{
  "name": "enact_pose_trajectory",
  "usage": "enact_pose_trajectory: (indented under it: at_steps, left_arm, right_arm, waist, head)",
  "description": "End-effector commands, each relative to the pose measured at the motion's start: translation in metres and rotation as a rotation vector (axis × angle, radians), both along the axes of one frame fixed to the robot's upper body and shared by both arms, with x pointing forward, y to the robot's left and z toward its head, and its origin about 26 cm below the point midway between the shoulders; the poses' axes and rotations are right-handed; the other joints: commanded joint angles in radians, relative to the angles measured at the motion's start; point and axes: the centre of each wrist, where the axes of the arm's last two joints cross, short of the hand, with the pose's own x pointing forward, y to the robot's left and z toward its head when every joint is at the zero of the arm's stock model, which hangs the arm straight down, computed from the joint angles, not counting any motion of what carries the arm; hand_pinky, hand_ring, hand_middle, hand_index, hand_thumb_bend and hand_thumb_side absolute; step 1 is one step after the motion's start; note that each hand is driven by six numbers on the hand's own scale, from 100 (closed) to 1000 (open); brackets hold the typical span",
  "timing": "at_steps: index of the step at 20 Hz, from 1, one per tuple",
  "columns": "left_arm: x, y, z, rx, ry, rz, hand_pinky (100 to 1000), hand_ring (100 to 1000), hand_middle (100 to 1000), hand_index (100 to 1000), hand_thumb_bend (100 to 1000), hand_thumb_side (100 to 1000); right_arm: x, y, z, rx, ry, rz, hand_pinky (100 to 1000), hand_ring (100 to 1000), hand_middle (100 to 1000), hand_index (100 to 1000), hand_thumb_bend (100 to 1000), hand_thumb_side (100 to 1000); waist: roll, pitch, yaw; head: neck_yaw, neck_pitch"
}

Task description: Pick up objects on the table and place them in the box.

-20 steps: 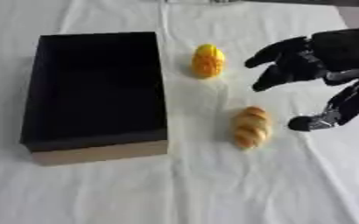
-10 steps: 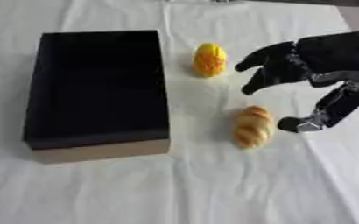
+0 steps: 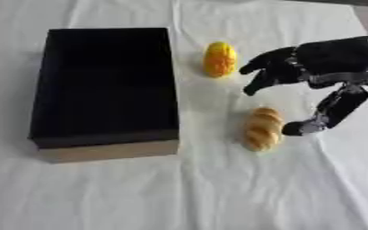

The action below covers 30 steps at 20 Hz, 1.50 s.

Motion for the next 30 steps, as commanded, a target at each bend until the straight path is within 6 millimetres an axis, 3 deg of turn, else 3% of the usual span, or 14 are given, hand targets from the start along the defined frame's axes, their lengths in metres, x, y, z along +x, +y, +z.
enact_pose_trajectory:
  at_steps: [1,21,25,28,30]
  left_arm:
    - [-0.004,0.001,0.009,0.021,-0.026,-0.001,865,913,805,889,126,527]
    - [-0.003,-0.001,0.01,0.016,-0.03,-0.012,865,914,802,890,118,534]
    - [-0.003,-0.001,0.01,0.014,-0.03,-0.016,865,914,802,890,116,536]
    - [-0.002,-0.002,0.01,0.013,-0.03,-0.02,865,914,802,890,112,540]
    - [-0.002,-0.002,0.009,0.013,-0.028,-0.021,865,914,802,890,111,542]
  right_arm:
    - [0.0,-0.005,0.006,-0.201,0.002,0.091,985,1000,771,964,401,188]
    - [0.0,0.0,-0.013,-0.33,0.062,0.099,994,1000,785,958,438,256]
    - [0.004,-0.005,-0.018,-0.32,0.07,0.079,992,1000,776,949,427,228]
    - [0.008,-0.008,-0.02,-0.304,0.068,0.063,983,1000,761,937,393,146]
    - [0.01,-0.012,-0.021,-0.294,0.068,0.046,981,1000,759,931,363,151]
  waist:
    - [0.004,-0.017,0.001]
    - [0.007,-0.009,0.004]
    - [0.009,-0.006,0.007]
    - [0.011,-0.003,0.009]
    - [0.012,-0.002,0.009]
  head:
    - [-0.001,0.004]
    - [0.002,0.044]
    - [0.0,0.043]
    - [-0.002,0.038]
    - [-0.004,0.034]
